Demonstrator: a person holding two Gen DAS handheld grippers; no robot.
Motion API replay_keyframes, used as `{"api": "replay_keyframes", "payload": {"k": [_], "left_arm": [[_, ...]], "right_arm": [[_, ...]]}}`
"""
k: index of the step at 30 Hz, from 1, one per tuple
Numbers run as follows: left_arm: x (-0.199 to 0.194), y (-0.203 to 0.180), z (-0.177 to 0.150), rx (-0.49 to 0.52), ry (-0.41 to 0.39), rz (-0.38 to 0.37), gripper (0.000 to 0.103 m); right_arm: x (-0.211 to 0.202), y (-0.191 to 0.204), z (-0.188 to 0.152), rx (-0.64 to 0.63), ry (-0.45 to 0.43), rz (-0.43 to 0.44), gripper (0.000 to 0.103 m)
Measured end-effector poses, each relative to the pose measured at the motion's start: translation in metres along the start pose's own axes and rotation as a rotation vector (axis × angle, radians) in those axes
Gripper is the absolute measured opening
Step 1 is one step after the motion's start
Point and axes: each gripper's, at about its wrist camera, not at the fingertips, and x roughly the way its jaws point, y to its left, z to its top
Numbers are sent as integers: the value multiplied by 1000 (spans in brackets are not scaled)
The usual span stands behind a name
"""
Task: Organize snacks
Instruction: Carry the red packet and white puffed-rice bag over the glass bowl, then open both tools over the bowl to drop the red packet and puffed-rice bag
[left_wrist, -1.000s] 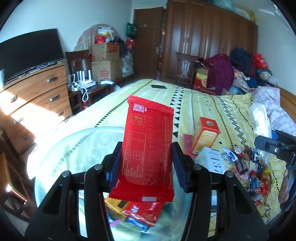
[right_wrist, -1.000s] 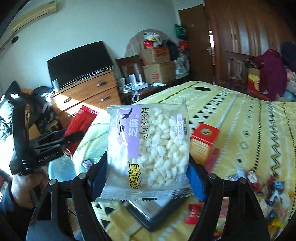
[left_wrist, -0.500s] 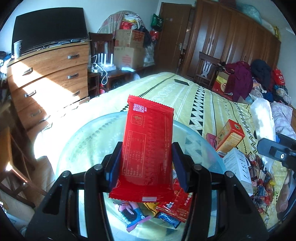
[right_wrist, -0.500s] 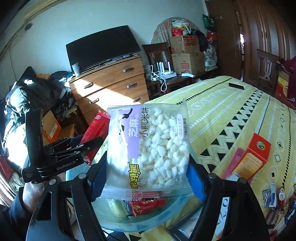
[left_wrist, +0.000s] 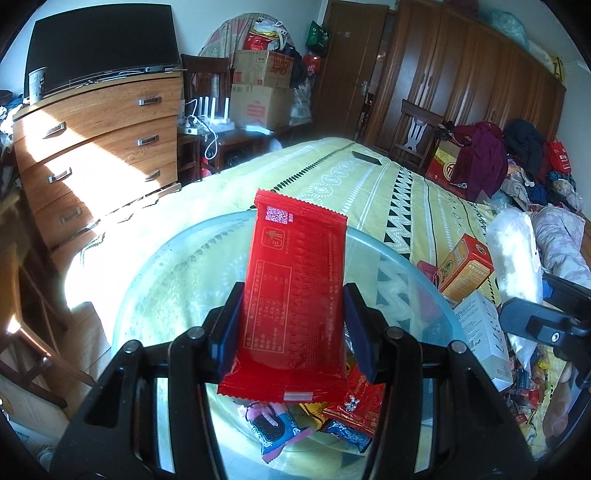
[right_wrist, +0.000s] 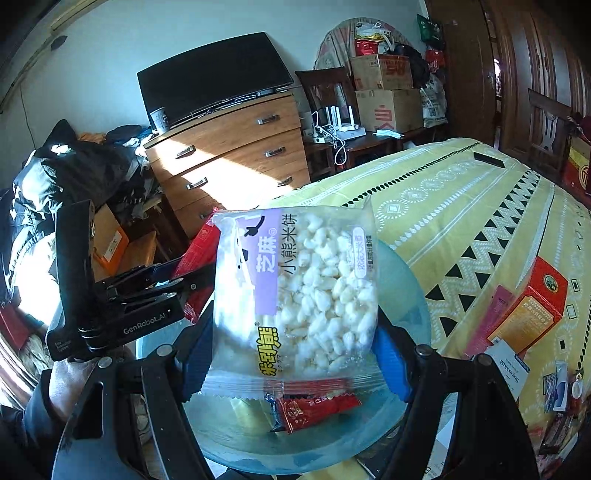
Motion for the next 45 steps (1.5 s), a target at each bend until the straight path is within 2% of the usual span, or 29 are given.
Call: {"api": "replay_keyframes", "payload": {"k": [33,36,38,39,42,44,45], "left_arm": [[9,5,4,22,39,24,55],[10,4,5,30,45,35,63],[11,3,5,35,52,41,74],[12,2,5,40,55,45,76],[14,0,5,50,69,56,82],[15,0,4,54,80,68,92],[12,-2,5,56,71,72,92]], "right_arm": [[31,-3,-3,23,65,53,80],[35,-3,-3,19,81,56,80],[40,-3,-4,23,99,64,80],[41,-2,-5,23,104,63,81],[43,-3,-8,34,108,67,87],[44,-5,-11,41,114,56,91],[42,-7,-13,43,117,48,91]]}}
